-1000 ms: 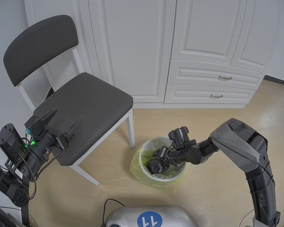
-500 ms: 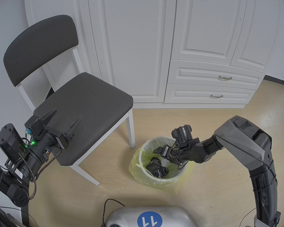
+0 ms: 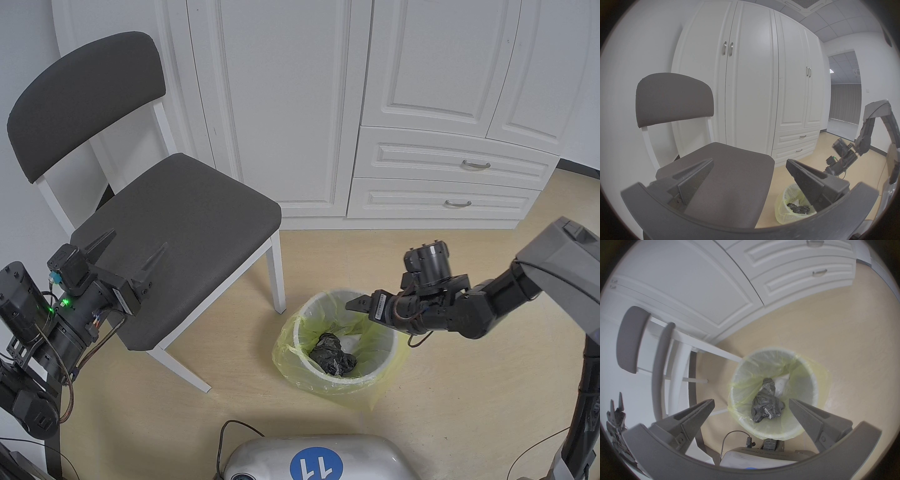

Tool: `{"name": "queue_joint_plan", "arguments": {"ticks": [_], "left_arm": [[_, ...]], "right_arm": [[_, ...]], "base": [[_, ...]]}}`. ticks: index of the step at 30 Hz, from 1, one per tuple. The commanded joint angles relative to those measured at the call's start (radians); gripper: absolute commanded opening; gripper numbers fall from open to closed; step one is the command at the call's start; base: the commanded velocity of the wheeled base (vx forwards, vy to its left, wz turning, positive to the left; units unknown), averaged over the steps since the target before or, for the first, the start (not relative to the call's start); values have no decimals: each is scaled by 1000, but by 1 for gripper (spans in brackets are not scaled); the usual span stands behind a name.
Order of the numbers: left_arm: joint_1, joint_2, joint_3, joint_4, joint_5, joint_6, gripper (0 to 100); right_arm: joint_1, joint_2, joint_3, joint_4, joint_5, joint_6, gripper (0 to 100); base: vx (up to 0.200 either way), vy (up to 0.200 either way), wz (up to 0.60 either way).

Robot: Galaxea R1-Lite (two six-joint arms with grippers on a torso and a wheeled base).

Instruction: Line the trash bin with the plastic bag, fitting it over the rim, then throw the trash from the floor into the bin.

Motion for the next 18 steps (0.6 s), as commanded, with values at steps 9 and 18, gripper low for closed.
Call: {"name": "queue_joint_plan", "arguments": {"ticks": [9, 18], "left_arm": [[23, -214, 78, 3, 5, -2, 100], [55, -352, 135, 9, 20, -1, 100]], "right_arm": [[-157, -422, 707, -734, -24, -208, 100], [-202, -684, 784, -754, -187, -453, 100]], "base": [[0, 0, 0], [0, 0, 0]]}}
